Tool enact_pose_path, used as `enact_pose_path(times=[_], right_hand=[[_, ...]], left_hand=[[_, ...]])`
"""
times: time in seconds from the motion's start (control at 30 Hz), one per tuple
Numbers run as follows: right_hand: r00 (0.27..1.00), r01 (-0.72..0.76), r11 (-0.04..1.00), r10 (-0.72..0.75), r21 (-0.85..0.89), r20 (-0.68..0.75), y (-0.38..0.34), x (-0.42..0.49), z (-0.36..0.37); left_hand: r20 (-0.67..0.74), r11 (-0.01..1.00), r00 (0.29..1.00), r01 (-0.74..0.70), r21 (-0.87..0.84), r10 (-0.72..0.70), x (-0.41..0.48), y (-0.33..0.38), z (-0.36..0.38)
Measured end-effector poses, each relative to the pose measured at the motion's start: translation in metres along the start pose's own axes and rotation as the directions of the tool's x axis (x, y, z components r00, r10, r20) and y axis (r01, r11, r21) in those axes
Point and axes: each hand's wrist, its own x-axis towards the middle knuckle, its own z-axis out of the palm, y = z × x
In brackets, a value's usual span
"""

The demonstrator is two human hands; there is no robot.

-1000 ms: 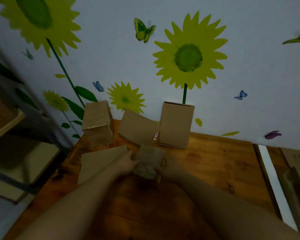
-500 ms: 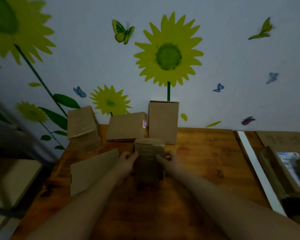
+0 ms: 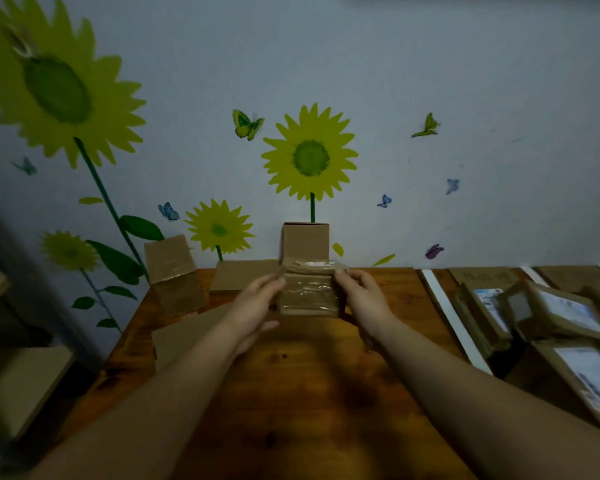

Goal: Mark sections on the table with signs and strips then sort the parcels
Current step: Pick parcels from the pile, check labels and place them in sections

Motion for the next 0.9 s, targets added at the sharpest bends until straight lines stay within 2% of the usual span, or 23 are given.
enact_pose_path(times=[0.07, 0.23, 0.33, 0.5, 0.63, 0.8, 0.9], right_hand=[[0.999, 0.037, 0.999, -0.037, -0.019, -0.012, -0.010, -0.011, -0.008], [0.986, 0.166, 0.984, -0.165, -0.070, 0.012, -0.032, -0.033, -0.030], [0.962, 0.272, 0.958, -0.268, -0.088, 0.055, -0.048, -0.046, -0.047], [0.934, 0.355, 0.932, -0.350, -0.070, 0.069, -0.068, -0.065, -0.090], [0.930, 0.368, 0.928, -0.368, -0.062, 0.007, -0.075, -0.078, -0.134], [0.923, 0.343, 0.928, -0.362, -0.148, -0.128, -0.078, -0.093, -0.209], [0.915, 0.334, 0.920, -0.368, -0.205, -0.163, -0.068, -0.110, -0.259]], left_hand=[[0.015, 1.000, 1.000, 0.004, -0.010, -0.004, -0.010, 0.006, 0.007], [-0.041, 0.987, 0.987, -0.159, -0.009, 0.158, -0.028, 0.017, 0.031], [-0.022, 0.965, 0.968, -0.251, -0.079, 0.250, -0.033, 0.023, 0.048], [0.083, 0.927, 0.927, -0.353, -0.128, 0.365, -0.051, 0.037, 0.098], [0.145, 0.930, 0.920, -0.347, -0.124, 0.363, -0.066, 0.046, 0.148], [0.201, 0.951, 0.931, -0.287, -0.118, 0.306, -0.090, 0.041, 0.224], [0.246, 0.968, 0.940, -0.251, 0.029, 0.236, -0.102, 0.034, 0.282]])
